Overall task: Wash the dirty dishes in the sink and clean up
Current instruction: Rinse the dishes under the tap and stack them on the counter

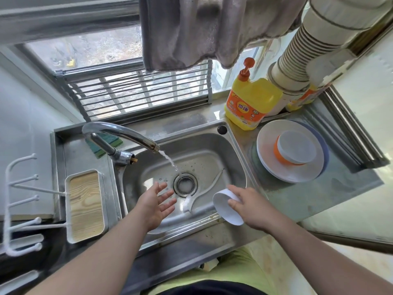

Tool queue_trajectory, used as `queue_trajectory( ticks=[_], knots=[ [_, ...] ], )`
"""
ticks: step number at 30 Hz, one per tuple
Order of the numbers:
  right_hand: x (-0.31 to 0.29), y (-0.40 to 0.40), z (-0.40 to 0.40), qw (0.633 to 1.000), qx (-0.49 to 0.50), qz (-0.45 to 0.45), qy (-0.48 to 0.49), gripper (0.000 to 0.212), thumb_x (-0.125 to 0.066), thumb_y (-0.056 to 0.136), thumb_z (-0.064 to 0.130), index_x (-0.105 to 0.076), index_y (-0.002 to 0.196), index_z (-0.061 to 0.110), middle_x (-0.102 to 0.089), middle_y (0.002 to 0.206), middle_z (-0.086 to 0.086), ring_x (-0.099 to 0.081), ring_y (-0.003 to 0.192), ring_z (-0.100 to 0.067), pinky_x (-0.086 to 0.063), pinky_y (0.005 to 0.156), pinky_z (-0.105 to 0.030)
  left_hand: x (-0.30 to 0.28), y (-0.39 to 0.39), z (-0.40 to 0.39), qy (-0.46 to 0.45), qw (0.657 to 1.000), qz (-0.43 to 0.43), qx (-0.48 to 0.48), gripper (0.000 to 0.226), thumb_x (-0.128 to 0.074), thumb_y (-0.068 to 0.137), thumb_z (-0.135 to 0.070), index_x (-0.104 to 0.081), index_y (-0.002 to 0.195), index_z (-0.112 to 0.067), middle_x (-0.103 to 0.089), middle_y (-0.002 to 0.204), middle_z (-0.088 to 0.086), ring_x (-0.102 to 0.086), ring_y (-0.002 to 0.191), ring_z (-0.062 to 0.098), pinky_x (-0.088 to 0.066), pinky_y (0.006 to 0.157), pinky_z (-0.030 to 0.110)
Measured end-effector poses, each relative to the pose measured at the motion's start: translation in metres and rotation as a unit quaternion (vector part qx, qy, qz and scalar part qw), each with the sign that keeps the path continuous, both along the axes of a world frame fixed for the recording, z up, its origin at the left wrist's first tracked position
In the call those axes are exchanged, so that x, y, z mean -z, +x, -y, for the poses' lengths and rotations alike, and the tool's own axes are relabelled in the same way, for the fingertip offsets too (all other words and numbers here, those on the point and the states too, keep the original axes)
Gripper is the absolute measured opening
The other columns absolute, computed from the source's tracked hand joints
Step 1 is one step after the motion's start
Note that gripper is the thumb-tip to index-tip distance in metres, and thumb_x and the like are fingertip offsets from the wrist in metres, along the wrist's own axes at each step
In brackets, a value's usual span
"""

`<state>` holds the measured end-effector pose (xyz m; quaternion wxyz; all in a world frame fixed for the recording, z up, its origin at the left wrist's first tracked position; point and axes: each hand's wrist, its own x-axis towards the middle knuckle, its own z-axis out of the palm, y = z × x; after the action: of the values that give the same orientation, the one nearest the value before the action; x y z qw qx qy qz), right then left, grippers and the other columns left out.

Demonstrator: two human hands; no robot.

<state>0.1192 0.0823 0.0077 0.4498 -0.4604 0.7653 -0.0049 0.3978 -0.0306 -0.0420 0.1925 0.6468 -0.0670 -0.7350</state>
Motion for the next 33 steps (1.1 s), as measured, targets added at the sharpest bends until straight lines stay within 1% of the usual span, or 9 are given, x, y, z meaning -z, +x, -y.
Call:
queue_trajectory(
  ticks=[4,10,15,18,21,28,30,32,33],
  knots=[
    [-0.006,0.016,-0.001,0.999,-0.034,-0.018,-0.001,0.058,-0.05,0.104,0.051,-0.033,0.159,0.042,-0.045,0.147,-0.007,-0.047,0.138,-0.026,-0.039,0.112,-0.039,-0.001,0.001,0.0,0.0,1.0,0.003,0.003,0.041,-0.041,0.111,-0.048,-0.066,0.126,-0.019,-0.07,0.127,0.012,-0.068,0.114,0.037,-0.052,0.099,0.051],
    [-0.018,-0.003,0.0,0.997,-0.041,-0.07,-0.01,0.053,-0.05,0.105,0.049,-0.038,0.156,0.042,-0.05,0.138,-0.011,-0.052,0.129,-0.031,-0.043,0.105,-0.039,0.0,0.003,0.003,-0.001,1.0,0.002,-0.001,0.041,-0.042,0.111,-0.048,-0.066,0.127,-0.019,-0.07,0.127,0.012,-0.069,0.113,0.037,-0.053,0.095,0.05],
    [-0.019,0.003,0.004,0.998,0.031,-0.05,-0.034,0.056,-0.053,0.103,0.05,-0.039,0.156,0.041,-0.05,0.138,-0.009,-0.052,0.13,-0.029,-0.042,0.107,-0.039,0.002,0.002,0.001,0.003,1.0,-0.001,0.001,0.041,-0.039,0.111,-0.047,-0.064,0.129,-0.02,-0.069,0.129,0.012,-0.067,0.114,0.037,-0.052,0.098,0.05],
    [-0.017,0.022,0.01,0.999,0.017,-0.032,-0.023,0.057,-0.052,0.103,0.051,-0.038,0.157,0.04,-0.047,0.142,-0.01,-0.049,0.134,-0.03,-0.042,0.109,-0.04,0.002,0.001,0.0,0.0,1.0,0.002,0.003,0.041,-0.039,0.112,-0.047,-0.064,0.13,-0.02,-0.068,0.129,0.012,-0.067,0.113,0.037,-0.051,0.101,0.051],
    [-0.011,0.035,0.013,0.999,-0.025,-0.019,-0.012,0.058,-0.051,0.103,0.055,-0.036,0.158,0.043,-0.044,0.147,-0.01,-0.047,0.136,-0.032,-0.04,0.112,-0.041,0.002,0.001,0.003,-0.001,1.0,0.004,0.003,0.042,-0.039,0.112,-0.047,-0.063,0.133,-0.02,-0.069,0.129,0.012,-0.067,0.113,0.037,-0.052,0.098,0.05],
    [-0.023,0.021,0.018,0.988,-0.079,-0.124,-0.039,0.054,-0.048,0.104,0.053,-0.034,0.156,0.046,-0.044,0.134,0.002,-0.041,0.126,-0.026,-0.041,0.106,-0.04,0.002,0.005,0.007,-0.003,1.0,0.007,-0.005,0.042,-0.04,0.111,-0.048,-0.064,0.131,-0.021,-0.07,0.127,0.011,-0.068,0.113,0.036,-0.054,0.092,0.049],
    [-0.019,0.028,0.023,0.993,-0.059,-0.088,-0.047,0.056,-0.049,0.103,0.054,-0.036,0.156,0.046,-0.045,0.138,0.0,-0.043,0.129,-0.028,-0.04,0.11,-0.041,0.001,0.003,0.006,-0.002,1.0,0.008,-0.007,0.042,-0.039,0.111,-0.048,-0.064,0.13,-0.021,-0.07,0.128,0.011,-0.068,0.113,0.036,-0.054,0.091,0.048],
    [-0.009,0.041,0.035,0.997,0.039,0.032,-0.06,0.054,-0.055,0.102,0.05,-0.043,0.154,0.042,-0.049,0.142,0.0,-0.051,0.129,-0.025,-0.044,0.11,-0.041,-0.003,0.0,0.008,-0.003,1.0,0.005,-0.007,0.042,-0.039,0.111,-0.049,-0.064,0.13,-0.021,-0.069,0.129,0.011,-0.068,0.113,0.036,-0.055,0.089,0.047],
    [-0.005,0.049,0.042,0.985,0.115,0.113,-0.064,0.051,-0.058,0.103,0.045,-0.047,0.152,0.039,-0.053,0.14,0.002,-0.055,0.123,-0.021,-0.048,0.105,-0.039,-0.005,-0.001,0.01,-0.004,1.0,0.003,-0.009,0.042,-0.039,0.111,-0.049,-0.064,0.13,-0.021,-0.068,0.13,0.011,-0.068,0.114,0.036,-0.055,0.09,0.047]
  ],
)
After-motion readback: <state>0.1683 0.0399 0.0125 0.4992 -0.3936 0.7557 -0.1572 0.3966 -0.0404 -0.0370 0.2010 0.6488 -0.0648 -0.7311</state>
